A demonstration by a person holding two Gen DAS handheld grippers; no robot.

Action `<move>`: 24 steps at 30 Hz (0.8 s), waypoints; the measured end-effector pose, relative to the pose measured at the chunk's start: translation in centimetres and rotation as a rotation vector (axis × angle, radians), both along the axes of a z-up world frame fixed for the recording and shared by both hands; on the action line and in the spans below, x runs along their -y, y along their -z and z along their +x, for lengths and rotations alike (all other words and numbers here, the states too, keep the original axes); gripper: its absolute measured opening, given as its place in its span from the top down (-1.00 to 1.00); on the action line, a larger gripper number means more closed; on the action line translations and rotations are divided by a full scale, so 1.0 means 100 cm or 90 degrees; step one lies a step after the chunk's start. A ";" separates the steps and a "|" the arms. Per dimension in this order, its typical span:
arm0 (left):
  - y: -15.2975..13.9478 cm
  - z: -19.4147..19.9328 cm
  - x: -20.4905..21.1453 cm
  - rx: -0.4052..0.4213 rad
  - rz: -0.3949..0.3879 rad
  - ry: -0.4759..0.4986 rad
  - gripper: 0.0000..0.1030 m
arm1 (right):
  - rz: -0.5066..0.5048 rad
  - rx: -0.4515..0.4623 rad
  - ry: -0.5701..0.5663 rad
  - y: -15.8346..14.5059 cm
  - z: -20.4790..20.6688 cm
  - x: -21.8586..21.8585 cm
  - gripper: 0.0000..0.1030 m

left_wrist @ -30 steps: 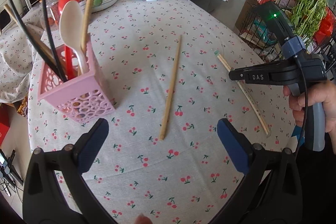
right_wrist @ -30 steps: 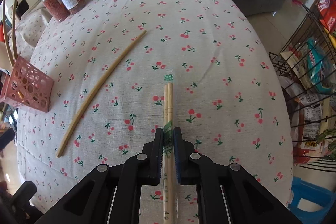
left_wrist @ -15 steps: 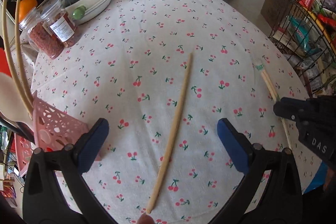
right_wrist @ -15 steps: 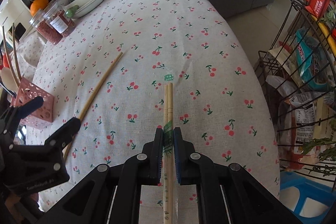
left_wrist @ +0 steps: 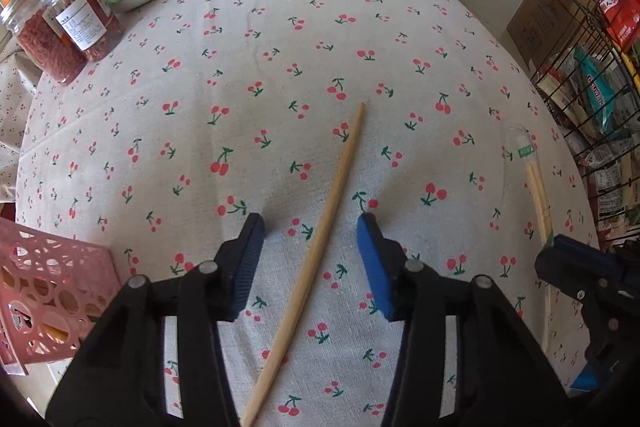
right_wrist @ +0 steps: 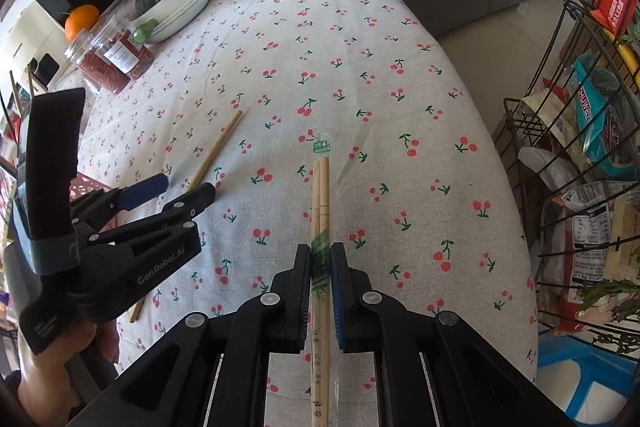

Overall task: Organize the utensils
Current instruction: 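Lift the wrapped chopsticks with the right tool while the left tool grasps a wooden chopstick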

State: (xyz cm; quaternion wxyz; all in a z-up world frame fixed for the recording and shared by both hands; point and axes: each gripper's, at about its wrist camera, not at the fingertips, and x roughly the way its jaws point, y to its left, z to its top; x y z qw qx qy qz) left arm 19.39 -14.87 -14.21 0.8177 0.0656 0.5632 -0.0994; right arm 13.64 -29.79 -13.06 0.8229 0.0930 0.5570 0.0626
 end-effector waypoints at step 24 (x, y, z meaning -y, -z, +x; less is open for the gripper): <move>-0.114 -0.107 -0.055 0.177 -0.108 0.093 0.86 | 0.081 0.167 0.029 -0.069 -0.032 -0.009 0.87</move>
